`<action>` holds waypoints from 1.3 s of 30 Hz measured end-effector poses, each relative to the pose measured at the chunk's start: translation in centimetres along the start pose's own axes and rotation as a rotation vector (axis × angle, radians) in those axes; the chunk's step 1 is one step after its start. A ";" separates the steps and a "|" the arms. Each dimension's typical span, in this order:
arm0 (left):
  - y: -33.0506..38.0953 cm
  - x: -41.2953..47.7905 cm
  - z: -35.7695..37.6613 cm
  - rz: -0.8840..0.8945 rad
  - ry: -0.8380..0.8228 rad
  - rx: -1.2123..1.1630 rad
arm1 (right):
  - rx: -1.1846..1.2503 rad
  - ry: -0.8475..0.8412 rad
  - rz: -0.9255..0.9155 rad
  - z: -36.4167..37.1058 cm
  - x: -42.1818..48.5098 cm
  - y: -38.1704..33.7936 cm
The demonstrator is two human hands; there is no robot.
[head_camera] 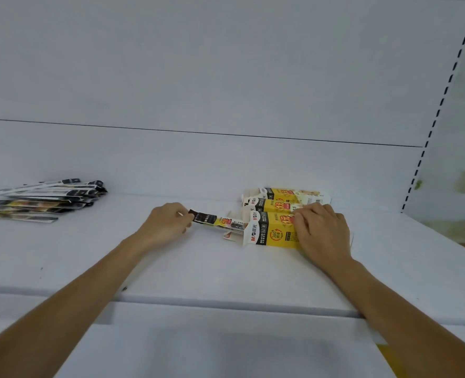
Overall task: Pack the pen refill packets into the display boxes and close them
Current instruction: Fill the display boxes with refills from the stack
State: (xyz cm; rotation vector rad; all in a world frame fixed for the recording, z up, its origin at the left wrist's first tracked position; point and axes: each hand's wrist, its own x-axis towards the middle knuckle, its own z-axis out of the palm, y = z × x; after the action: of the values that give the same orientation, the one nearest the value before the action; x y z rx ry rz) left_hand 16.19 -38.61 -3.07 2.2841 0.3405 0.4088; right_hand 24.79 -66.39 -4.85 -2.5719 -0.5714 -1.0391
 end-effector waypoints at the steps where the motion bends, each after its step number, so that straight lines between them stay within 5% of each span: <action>1: 0.3 -0.3 0.2 0.026 -0.008 -0.031 | 0.000 -0.009 -0.002 -0.1 0.0 -0.1; 12: 5.9 -2.2 6.6 0.262 -0.164 -0.037 | -0.035 -0.043 -0.012 -0.1 0.0 0.3; 18: 4.6 -1.8 6.6 0.265 0.077 -0.017 | 0.009 -0.015 -0.022 -0.2 -0.1 0.2; 27: 4.6 -1.6 6.9 0.334 -0.084 0.140 | 0.113 0.130 0.085 -1.3 -0.5 0.3; 32: 4.5 -1.8 6.9 0.341 -0.164 0.184 | 0.152 -0.085 0.107 -1.2 -0.6 1.0; 39: 5.2 -2.9 6.8 0.351 -0.136 0.215 | 0.226 -0.058 0.146 -1.4 -0.4 0.8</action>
State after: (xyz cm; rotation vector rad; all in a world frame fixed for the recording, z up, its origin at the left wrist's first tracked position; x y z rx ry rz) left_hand 16.85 -47.57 -4.16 2.5739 -0.0940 0.4041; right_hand 24.06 -67.83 -4.30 -2.4104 -0.4767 -0.8059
